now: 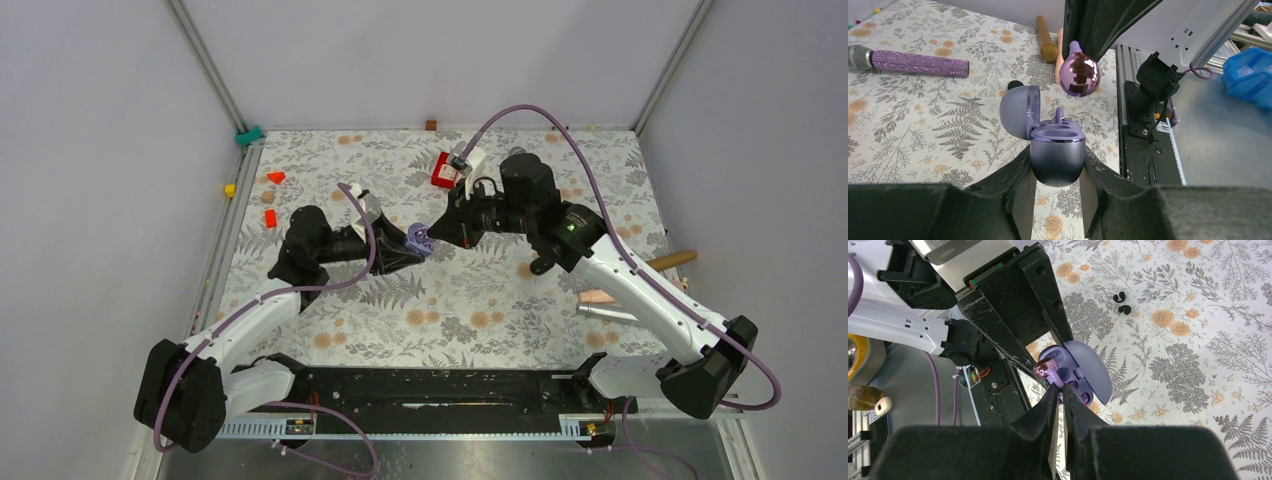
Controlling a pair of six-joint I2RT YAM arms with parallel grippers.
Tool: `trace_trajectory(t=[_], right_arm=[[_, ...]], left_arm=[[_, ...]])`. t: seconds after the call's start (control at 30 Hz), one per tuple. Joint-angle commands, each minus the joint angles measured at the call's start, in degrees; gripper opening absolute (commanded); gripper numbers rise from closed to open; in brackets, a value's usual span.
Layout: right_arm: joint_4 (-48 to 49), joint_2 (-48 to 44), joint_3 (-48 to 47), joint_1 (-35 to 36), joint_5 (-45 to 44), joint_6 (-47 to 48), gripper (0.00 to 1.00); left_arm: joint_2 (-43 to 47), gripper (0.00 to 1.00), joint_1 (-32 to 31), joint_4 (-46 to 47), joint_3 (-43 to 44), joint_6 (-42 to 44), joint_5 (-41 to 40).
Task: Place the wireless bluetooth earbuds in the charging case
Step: Insert the left earbud into the left side groove of the charging case.
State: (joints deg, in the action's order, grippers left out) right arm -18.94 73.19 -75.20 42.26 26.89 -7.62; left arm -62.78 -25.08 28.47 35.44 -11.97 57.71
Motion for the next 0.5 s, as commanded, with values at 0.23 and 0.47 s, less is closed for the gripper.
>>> trace_trajectory(t=[0.23, 0.47], right_arm=[[1.92, 0.56, 0.65, 1.90, -1.02, 2.27, 0.11], [1.55, 0.84, 0.89, 2.62, -2.30, 3.86, 0.11]], left_arm=[[-0.06, 0.00, -0.66, 0.84, 2.66, 0.73, 3.28], [-0.06, 0.00, -0.66, 0.88, 2.70, 0.63, 3.70]])
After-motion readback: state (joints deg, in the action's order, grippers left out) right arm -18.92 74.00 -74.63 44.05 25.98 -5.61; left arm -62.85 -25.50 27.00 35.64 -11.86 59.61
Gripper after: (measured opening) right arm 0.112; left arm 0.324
